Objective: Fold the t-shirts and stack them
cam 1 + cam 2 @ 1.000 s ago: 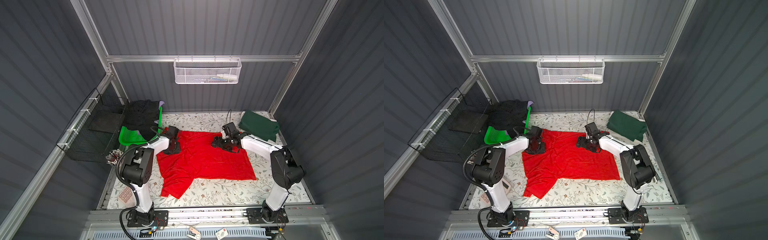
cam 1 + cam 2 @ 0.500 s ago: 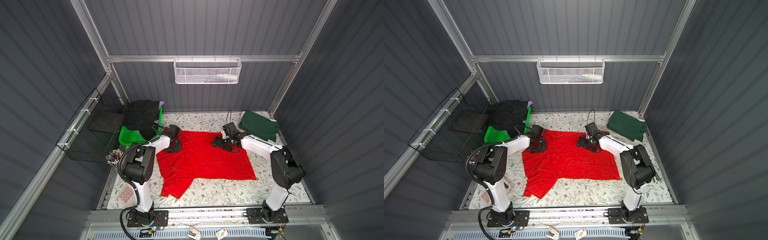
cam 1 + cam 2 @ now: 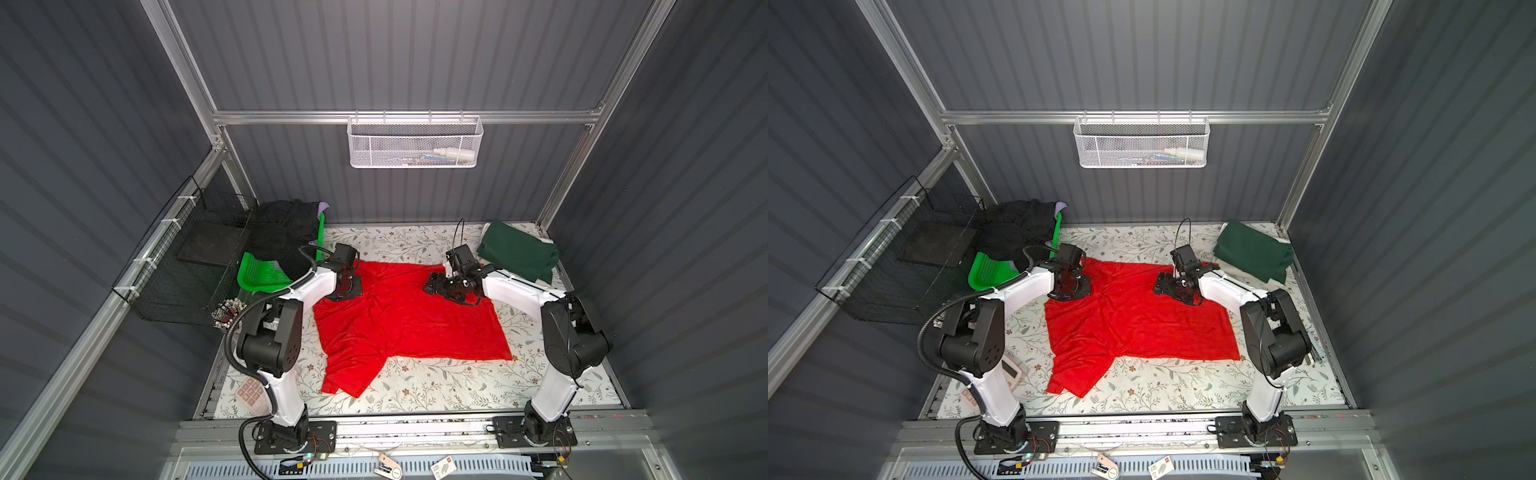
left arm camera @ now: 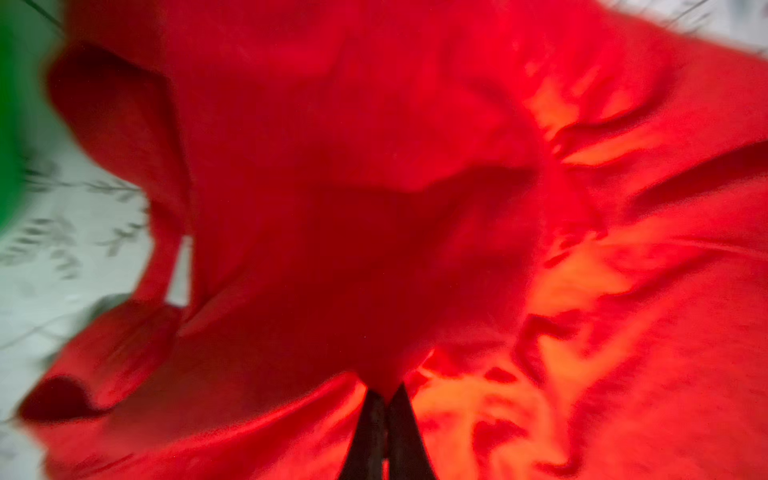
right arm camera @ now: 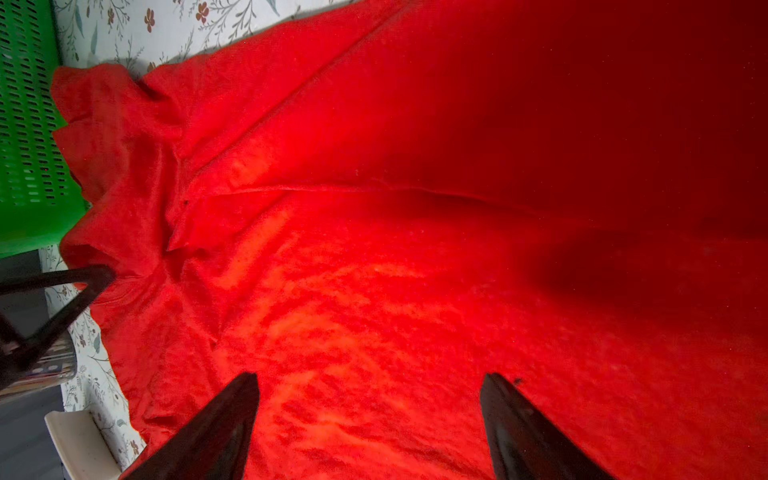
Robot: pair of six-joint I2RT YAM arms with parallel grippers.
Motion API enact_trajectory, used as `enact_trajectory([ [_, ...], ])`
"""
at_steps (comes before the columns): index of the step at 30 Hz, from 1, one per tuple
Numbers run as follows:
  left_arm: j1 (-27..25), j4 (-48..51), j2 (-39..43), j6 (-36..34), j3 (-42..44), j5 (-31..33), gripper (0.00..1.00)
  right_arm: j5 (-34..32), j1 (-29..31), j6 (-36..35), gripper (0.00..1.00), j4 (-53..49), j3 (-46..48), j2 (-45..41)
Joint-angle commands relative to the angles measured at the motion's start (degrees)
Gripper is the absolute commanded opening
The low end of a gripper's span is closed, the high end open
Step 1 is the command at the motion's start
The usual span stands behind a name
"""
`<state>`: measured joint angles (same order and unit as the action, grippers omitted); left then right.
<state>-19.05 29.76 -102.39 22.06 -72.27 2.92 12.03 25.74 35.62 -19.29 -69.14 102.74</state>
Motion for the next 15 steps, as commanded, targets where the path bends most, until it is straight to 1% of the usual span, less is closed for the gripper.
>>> enact_trajectory([
  [1,0.0,3.0,2.6,0.6,0.9,-1.2,0.0,-0.1,-0.5,0.3,0.86,0.4,0.8,0.8],
  [4,0.0,4.1,3.1,1.0,0.9,-2.0,0.0,-0.1,-0.4,0.5,0.85,0.5,0.8,0.8],
  [10,-0.8,5.1,6.7,2.2,2.1,-4.3,0.0,-0.6,-0.7,0.2,0.85,0.5,1.3,0.2],
  [15,-2.3,8.6,5.8,2.0,0.2,-8.0,0.0,-0.1,-1.1,0.2,0.85,0.7,1.2,0.7],
])
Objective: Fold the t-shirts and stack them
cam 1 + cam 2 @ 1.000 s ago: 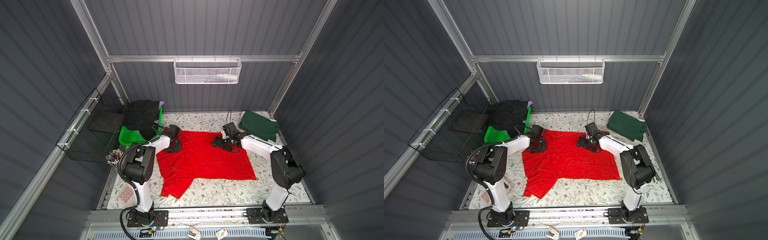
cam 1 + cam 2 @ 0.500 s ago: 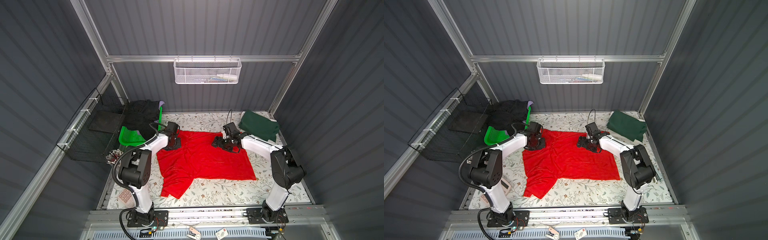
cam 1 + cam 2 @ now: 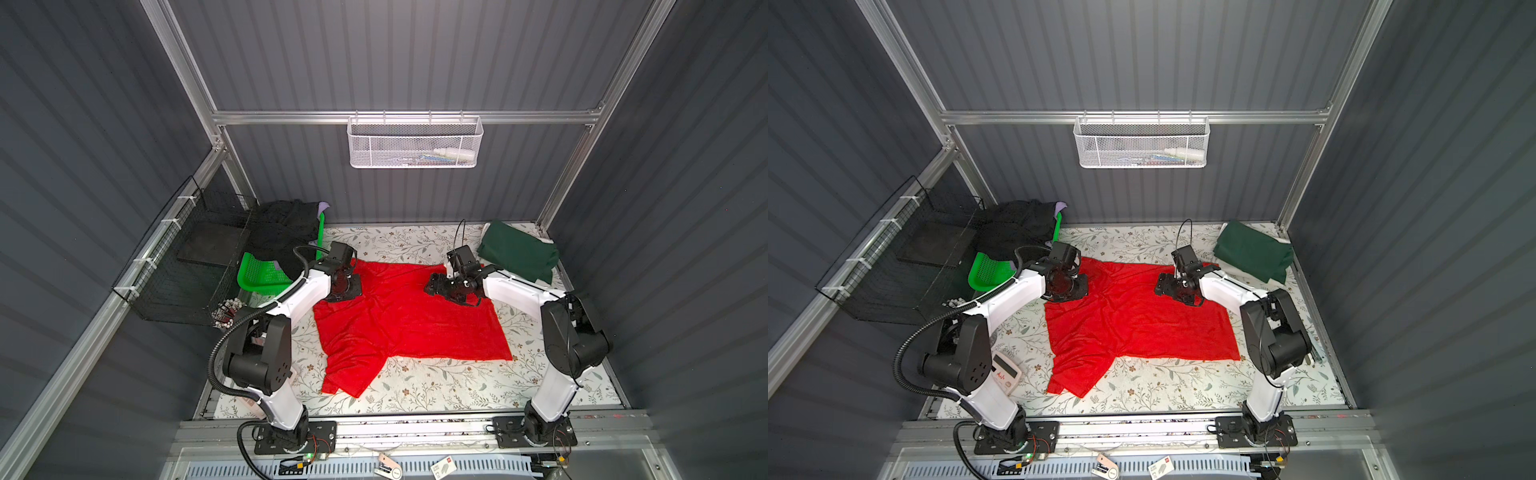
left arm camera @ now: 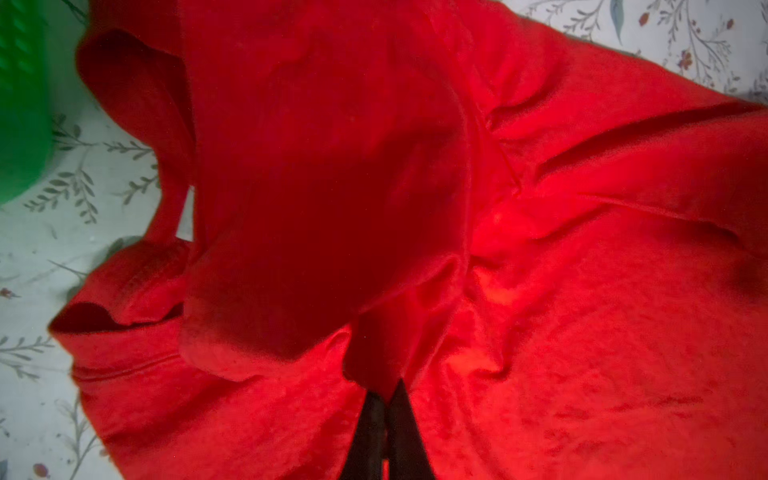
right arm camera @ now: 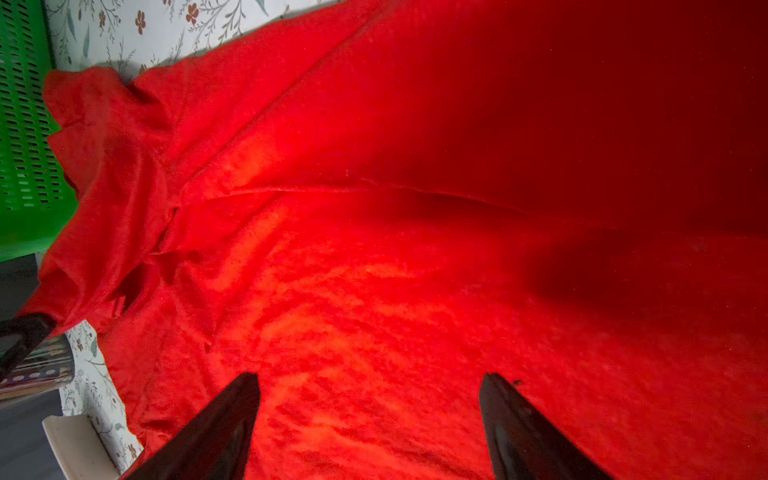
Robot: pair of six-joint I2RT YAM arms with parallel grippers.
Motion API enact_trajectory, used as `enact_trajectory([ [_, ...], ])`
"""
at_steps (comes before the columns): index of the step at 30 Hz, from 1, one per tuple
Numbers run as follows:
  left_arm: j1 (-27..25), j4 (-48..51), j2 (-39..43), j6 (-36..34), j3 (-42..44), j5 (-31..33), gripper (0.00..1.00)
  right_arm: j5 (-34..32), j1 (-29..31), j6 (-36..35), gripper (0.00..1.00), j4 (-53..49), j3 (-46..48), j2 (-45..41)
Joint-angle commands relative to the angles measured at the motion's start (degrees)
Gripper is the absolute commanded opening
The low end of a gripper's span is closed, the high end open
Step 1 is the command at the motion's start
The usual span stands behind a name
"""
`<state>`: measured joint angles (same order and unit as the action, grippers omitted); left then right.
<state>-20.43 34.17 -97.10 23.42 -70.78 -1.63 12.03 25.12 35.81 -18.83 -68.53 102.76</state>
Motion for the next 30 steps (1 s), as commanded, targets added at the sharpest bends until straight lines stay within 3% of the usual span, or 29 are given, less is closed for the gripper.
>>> enact_trajectory([
  [1,-1.1,5.0,0.3,0.5,-1.7,-4.3,0.0,-0.1,-0.5,0.1,0.85,0.2,0.5,0.8],
  [9,-3.5,9.7,-0.6,-1.3,-4.2,-5.0,0.0,-0.4,-0.8,-0.4,0.85,-0.1,1.0,0.1],
  [12,-4.5,9.3,-0.1,-1.3,-3.8,-5.7,0.13,-1.5,-1.4,-0.9,0.87,-1.6,1.0,-0.5],
  [13,-4.8,9.3,0.1,-1.2,-3.5,-5.2,0.23,-2.5,-1.7,-1.1,0.9,-2.4,0.9,-0.9],
  [15,-4.9,9.4,1.5,-0.5,-2.5,-2.9,0.59,-5.7,-2.3,-1.4,0.99,-5.8,1.0,-2.3],
  [23,-4.9,10.3,11.5,1.9,3.2,9.2,0.72,-15.7,-5.9,0.8,0.99,-21.5,5.7,-14.9],
  [27,-4.9,12.0,15.6,3.6,7.8,10.9,0.8,-14.7,-8.1,3.3,0.99,-28.8,10.0,-23.7],
  [30,-4.9,12.4,19.1,4.4,12.0,10.8,0.91,-14.2,-11.0,6.8,0.99,-33.7,13.5,-30.5],
])
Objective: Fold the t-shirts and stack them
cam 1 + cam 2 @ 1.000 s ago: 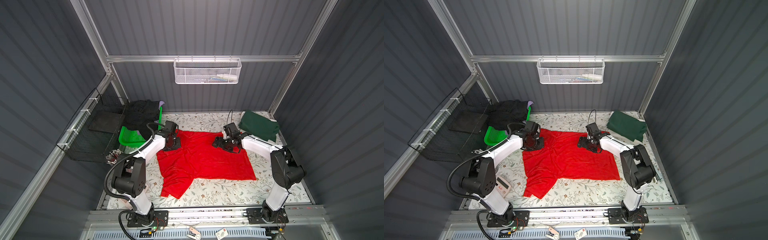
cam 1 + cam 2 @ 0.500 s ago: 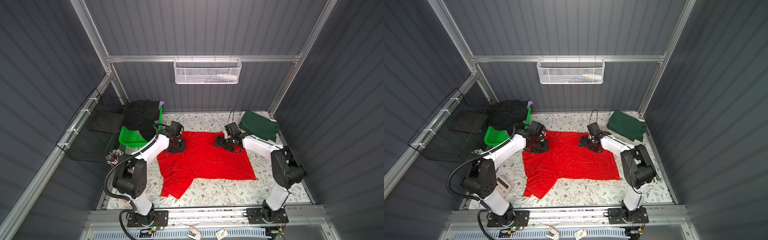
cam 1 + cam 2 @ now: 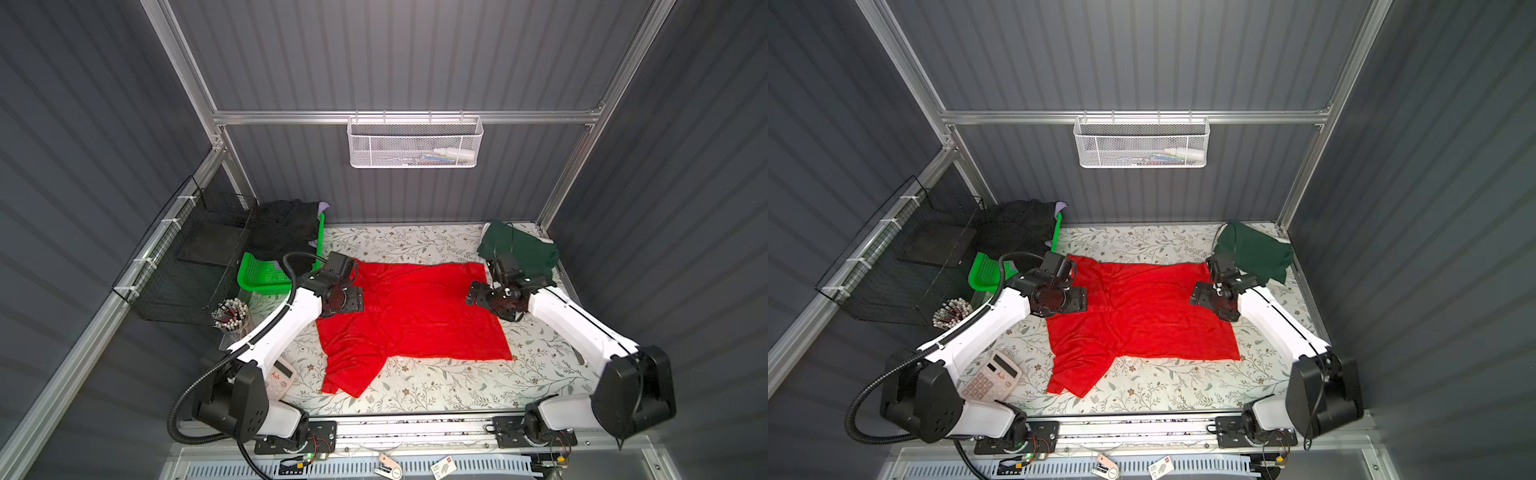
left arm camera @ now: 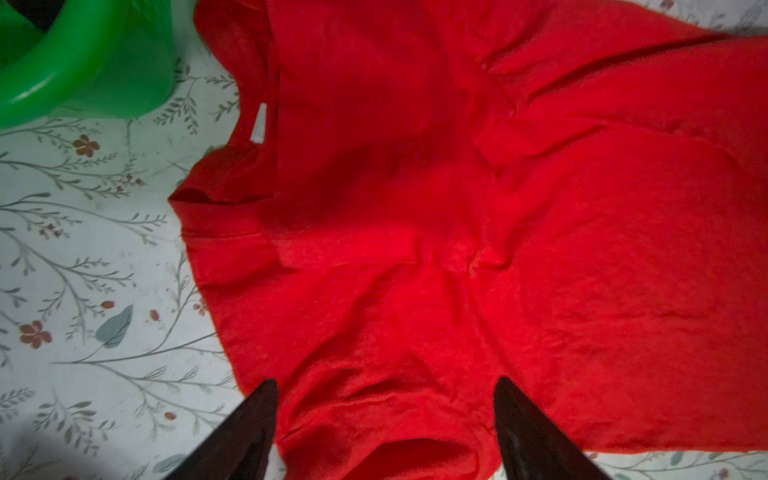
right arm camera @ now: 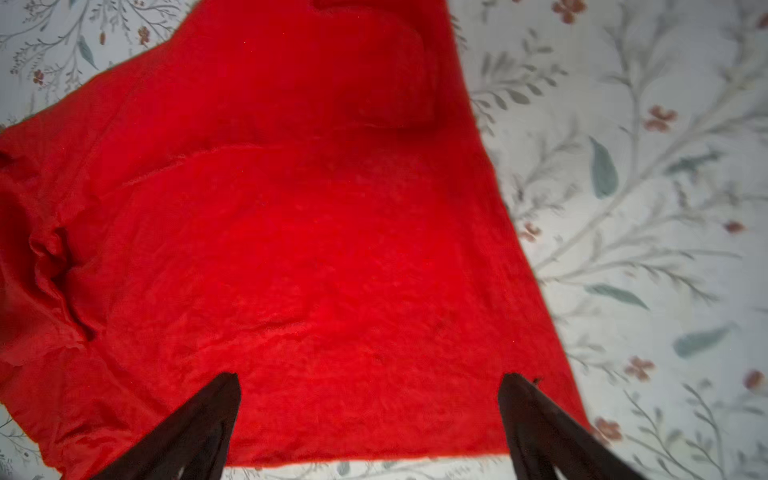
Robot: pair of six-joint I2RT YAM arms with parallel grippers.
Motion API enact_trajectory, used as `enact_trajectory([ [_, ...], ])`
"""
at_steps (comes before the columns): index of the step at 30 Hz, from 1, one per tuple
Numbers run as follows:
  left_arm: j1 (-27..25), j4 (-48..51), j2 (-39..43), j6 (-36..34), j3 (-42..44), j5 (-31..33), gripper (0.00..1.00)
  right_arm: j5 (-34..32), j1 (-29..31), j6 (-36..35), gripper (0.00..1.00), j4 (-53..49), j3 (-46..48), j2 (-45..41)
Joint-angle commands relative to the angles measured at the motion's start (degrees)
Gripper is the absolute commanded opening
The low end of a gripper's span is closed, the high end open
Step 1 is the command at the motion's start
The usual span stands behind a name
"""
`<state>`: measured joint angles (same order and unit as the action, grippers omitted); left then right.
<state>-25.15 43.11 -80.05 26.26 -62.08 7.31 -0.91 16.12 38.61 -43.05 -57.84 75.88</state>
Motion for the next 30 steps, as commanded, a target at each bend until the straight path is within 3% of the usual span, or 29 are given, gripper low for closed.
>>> enact_trajectory([
  [1,-0.1,3.6,3.0,1.7,4.2,1.5,0.95,-1.3,-2.6,5.1,0.99,-10.2,4.2,-5.7],
  [2,-0.2,4.4,4.0,1.8,4.7,1.2,1.0,-1.2,-3.3,6.1,0.99,-10.3,6.0,-8.2],
  [8,-0.2,4.4,11.7,5.3,9.5,-2.4,1.0,0.9,-8.2,9.1,0.96,-5.8,17.7,-18.3],
  [14,-0.1,1.4,14.7,7.8,17.9,-9.2,1.0,2.9,-10.8,7.7,0.84,-2.4,21.8,-16.9],
  [18,-0.1,1.9,16.4,8.0,21.1,-9.0,1.0,3.9,-11.5,6.8,0.76,-1.5,23.8,-14.8],
  [30,-0.7,0.5,20.0,16.5,26.0,-9.8,0.88,7.2,-12.1,9.7,0.71,6.0,30.4,-17.2],
])
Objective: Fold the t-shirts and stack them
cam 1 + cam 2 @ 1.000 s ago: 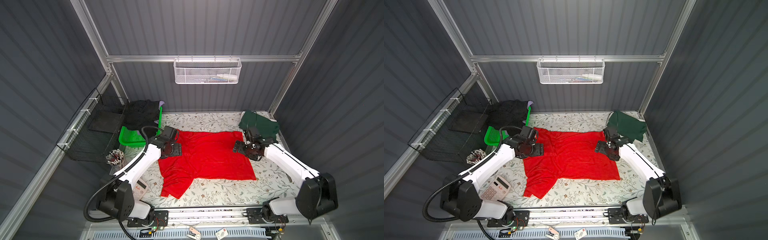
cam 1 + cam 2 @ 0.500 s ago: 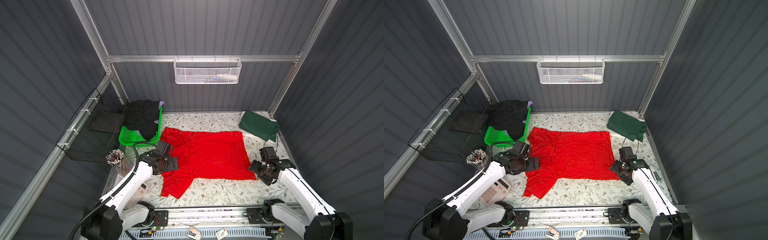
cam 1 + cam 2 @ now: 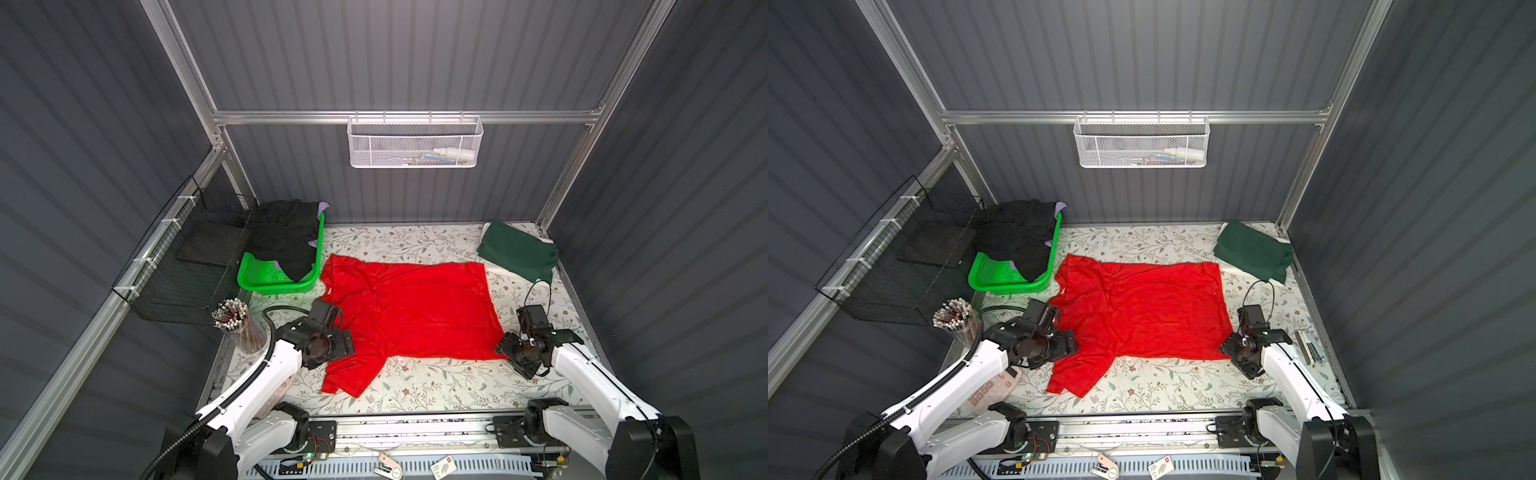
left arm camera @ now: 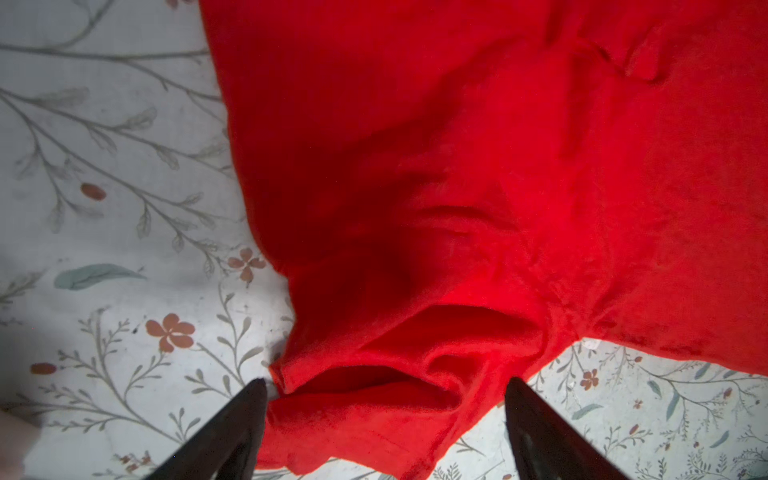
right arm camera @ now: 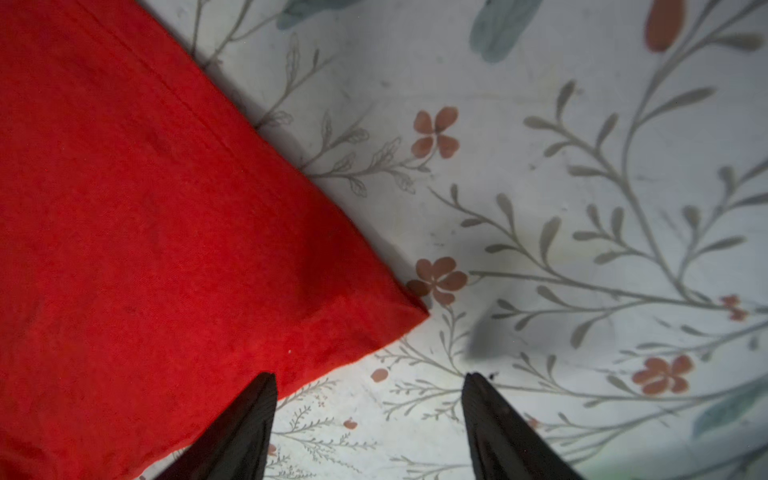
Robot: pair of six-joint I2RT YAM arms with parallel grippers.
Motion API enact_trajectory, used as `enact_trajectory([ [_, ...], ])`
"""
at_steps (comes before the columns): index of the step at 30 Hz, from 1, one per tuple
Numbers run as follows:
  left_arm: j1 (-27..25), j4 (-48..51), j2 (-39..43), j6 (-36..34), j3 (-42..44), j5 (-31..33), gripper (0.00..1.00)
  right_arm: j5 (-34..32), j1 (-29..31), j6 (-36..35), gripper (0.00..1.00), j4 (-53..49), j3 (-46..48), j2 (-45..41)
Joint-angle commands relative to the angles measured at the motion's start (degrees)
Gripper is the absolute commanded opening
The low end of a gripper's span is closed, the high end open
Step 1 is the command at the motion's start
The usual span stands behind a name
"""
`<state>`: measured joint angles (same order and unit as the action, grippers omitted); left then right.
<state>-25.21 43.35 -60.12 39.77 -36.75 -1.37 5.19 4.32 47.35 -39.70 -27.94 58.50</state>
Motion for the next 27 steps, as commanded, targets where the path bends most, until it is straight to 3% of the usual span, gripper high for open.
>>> enact_trajectory([
  [1,-0.6,0.6,-0.2,3.0,0.3,-1.0,0.89,1.1,-0.3,1.0,0.71,2.8,0.6,0.6],
  [6,-1.7,-0.6,-1.6,3.5,1.1,-1.5,0.86,1.9,-0.6,0.6,0.64,5.8,1.1,3.2],
  [20,-4.1,-1.3,-5.5,4.1,3.7,-1.0,0.81,-1.8,-0.7,-1.0,0.6,5.3,1.7,4.8],
  [27,-4.1,-4.2,-9.0,5.4,6.5,-1.4,0.67,-3.8,-0.7,-1.0,0.48,5.1,3.0,2.3],
])
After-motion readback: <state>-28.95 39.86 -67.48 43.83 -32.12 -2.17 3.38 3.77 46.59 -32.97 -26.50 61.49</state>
